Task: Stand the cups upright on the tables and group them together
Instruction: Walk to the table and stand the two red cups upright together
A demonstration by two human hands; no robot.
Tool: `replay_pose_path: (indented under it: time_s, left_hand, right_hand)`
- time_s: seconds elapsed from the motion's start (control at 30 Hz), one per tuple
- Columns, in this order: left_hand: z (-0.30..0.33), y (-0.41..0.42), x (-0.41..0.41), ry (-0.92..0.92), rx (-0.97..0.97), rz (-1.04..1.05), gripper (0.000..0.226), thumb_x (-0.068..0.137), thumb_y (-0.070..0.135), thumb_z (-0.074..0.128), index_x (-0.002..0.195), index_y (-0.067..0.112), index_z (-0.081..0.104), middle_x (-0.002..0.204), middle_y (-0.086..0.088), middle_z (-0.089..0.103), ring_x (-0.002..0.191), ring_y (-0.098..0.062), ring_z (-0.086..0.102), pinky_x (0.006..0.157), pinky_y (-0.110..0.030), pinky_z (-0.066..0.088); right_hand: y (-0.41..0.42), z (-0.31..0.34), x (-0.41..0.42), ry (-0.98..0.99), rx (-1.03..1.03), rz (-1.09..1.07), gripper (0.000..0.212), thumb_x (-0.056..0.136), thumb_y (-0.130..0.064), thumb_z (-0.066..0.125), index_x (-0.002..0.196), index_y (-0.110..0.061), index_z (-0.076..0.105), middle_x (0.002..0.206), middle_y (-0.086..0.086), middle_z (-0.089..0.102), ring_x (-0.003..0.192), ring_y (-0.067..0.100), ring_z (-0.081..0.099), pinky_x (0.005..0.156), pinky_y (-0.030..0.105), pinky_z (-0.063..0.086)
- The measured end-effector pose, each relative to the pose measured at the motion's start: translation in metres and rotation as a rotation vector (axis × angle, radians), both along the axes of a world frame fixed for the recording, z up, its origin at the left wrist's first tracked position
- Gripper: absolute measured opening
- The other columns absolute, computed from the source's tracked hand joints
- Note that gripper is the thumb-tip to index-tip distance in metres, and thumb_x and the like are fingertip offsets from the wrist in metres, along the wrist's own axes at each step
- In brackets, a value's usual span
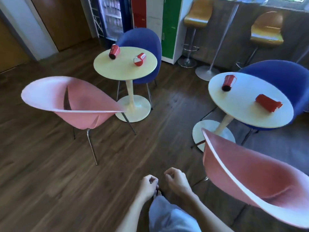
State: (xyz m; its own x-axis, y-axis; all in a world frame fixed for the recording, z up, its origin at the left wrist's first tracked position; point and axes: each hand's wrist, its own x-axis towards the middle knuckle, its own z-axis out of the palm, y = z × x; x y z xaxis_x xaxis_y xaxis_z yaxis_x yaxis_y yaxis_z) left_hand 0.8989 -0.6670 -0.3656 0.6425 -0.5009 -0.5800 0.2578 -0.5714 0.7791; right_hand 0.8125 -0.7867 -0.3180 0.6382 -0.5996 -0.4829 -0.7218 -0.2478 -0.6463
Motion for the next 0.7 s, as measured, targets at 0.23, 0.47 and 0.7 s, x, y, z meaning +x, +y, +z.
replay_pose_path:
  time_s: [0.23, 0.47, 0.7]
  left_hand:
    - [0.031, -0.127, 0.144, -0.017, -0.045, 0.041, 0.022, 0.095, 0.005, 0.052, 0.077, 0.014, 0.057, 0.064, -0.003, 0.061, 0.043, -0.004, 0.054, 0.039, -0.011, 0.039]
    - [0.026, -0.223, 0.293, -0.032, -0.071, 0.033, 0.02, 0.092, 0.009, 0.056, 0.075, 0.017, 0.064, 0.067, -0.004, 0.068, 0.067, -0.023, 0.066, 0.07, -0.045, 0.059]
    - [0.039, -0.304, 0.479, -0.139, -0.024, -0.021, 0.02, 0.092, 0.015, 0.057, 0.074, 0.022, 0.061, 0.068, 0.002, 0.068, 0.068, -0.02, 0.066, 0.077, -0.041, 0.06]
  right_hand:
    - [-0.116, 0.016, 0.148, -0.019, -0.009, 0.037, 0.017, 0.082, -0.028, 0.053, 0.088, -0.026, 0.069, 0.088, -0.004, 0.074, 0.081, 0.014, 0.069, 0.073, 0.033, 0.055]
    - [-0.203, 0.012, 0.287, -0.032, 0.013, 0.011, 0.019, 0.079, -0.034, 0.05, 0.08, -0.026, 0.067, 0.073, -0.002, 0.073, 0.067, 0.011, 0.07, 0.064, 0.032, 0.056]
    - [-0.288, 0.02, 0.458, -0.033, -0.018, -0.016, 0.016, 0.08, -0.03, 0.051, 0.084, -0.028, 0.067, 0.078, -0.003, 0.073, 0.071, 0.015, 0.07, 0.067, 0.032, 0.056]
